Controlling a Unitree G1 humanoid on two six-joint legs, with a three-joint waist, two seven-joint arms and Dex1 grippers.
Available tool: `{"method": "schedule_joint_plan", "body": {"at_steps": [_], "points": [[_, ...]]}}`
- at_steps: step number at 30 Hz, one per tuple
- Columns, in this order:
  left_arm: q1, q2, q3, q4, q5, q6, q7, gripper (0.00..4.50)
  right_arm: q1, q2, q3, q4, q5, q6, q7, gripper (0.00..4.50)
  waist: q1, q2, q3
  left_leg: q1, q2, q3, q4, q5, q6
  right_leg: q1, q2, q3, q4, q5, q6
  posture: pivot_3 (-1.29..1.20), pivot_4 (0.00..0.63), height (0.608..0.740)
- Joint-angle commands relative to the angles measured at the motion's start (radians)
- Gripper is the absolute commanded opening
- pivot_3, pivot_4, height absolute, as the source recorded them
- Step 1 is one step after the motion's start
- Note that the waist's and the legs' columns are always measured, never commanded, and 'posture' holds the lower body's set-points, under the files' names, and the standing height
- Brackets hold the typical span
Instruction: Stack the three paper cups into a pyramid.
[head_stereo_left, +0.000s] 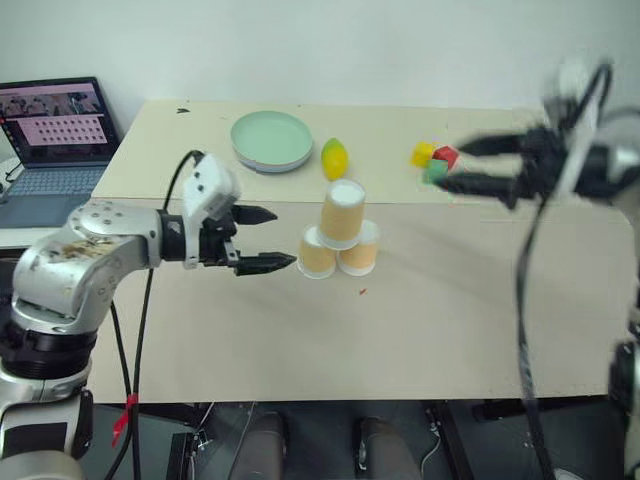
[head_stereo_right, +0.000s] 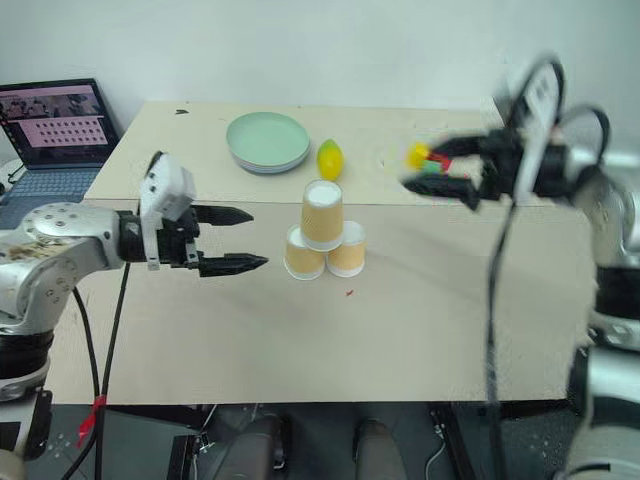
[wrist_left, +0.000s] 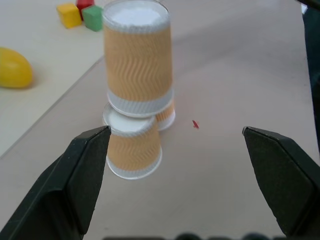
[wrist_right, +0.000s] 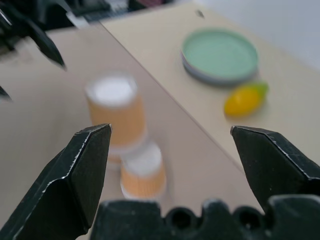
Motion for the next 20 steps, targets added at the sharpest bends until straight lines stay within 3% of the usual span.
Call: {"method": "schedule_joint_plan", "body": {"at_steps": [1,8,15,20], "points": [[0.031,0.006,0.071,-0.042,-0.025,0.004,0.037,4.5,0.128,-0.054,-0.22,-0.094,0.058,-0.028,-0.008,4.46,-0.013,0.003,0.001,0.0,0.0,0.0,0.0,0.0,0.0,0.0,0.0,0.001,0.001,0.0,0.0,0.0,0.15,0.74],[0.144,-0.176,0.11,-0.061,-0.009,-0.015,0.259,4.5,0.461,0.071,-0.335,-0.239,0.038,-0.12,-0.13,4.46,-0.026,0.003,0.001,0.009,0.003,0.0,-0.001,0.0,0.0,0.006,0.003,0.002,0.003,-0.004,0.006,0.0,0.15,0.74],[0.302,-0.268,0.106,-0.12,-0.004,-0.035,0.354,4.5,0.538,0.224,-0.341,-0.282,0.093,-0.139,-0.239,4.46,-0.022,0.003,0.001,0.009,0.002,0.002,0.0,0.0,0.0,0.005,0.002,0.006,0.003,-0.003,0.006,0.0,0.15,0.74],[0.358,-0.253,0.091,-0.128,0.007,-0.053,0.344,4.5,0.52,0.255,-0.311,-0.291,0.111,-0.137,-0.285,4.46,-0.021,0.003,0.001,0.008,0.001,0.003,0.0,0.0,0.0,0.005,0.002,0.006,0.003,-0.002,0.005,0.0,0.15,0.74]]}}
